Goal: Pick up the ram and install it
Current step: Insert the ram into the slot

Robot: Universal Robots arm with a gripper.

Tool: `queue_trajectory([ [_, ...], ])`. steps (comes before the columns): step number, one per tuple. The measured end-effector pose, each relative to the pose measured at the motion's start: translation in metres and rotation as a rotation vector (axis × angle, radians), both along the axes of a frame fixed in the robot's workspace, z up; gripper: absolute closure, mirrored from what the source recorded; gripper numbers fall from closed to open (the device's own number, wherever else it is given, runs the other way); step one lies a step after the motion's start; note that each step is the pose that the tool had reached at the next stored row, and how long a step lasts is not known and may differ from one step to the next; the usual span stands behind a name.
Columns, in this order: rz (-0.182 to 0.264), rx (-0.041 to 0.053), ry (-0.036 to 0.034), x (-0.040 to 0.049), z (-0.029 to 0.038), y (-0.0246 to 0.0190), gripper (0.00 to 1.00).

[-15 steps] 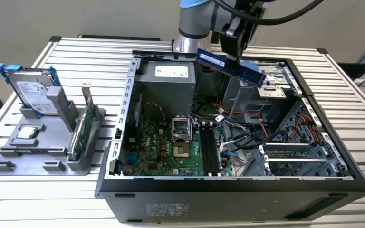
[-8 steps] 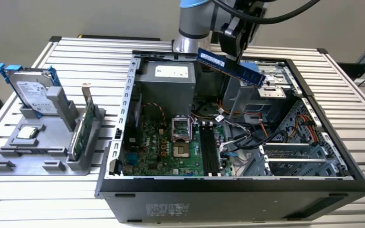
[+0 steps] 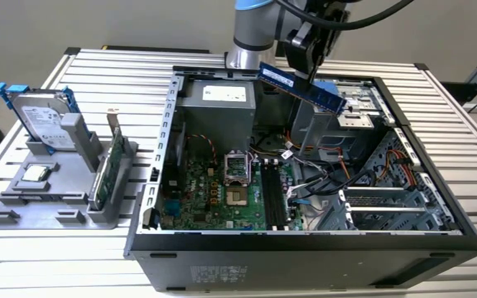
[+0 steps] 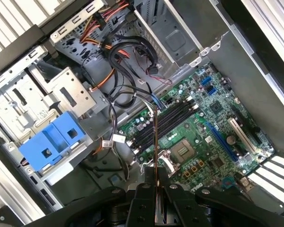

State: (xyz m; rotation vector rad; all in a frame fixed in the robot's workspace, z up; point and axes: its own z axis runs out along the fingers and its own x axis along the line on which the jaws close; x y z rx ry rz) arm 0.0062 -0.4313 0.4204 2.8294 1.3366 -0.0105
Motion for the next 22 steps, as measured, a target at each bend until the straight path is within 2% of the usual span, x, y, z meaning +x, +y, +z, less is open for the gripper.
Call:
queue_trajectory([
  [22,-0.088,0.0000,0.0000,0.0000,0.0000,0.0000,1.00],
])
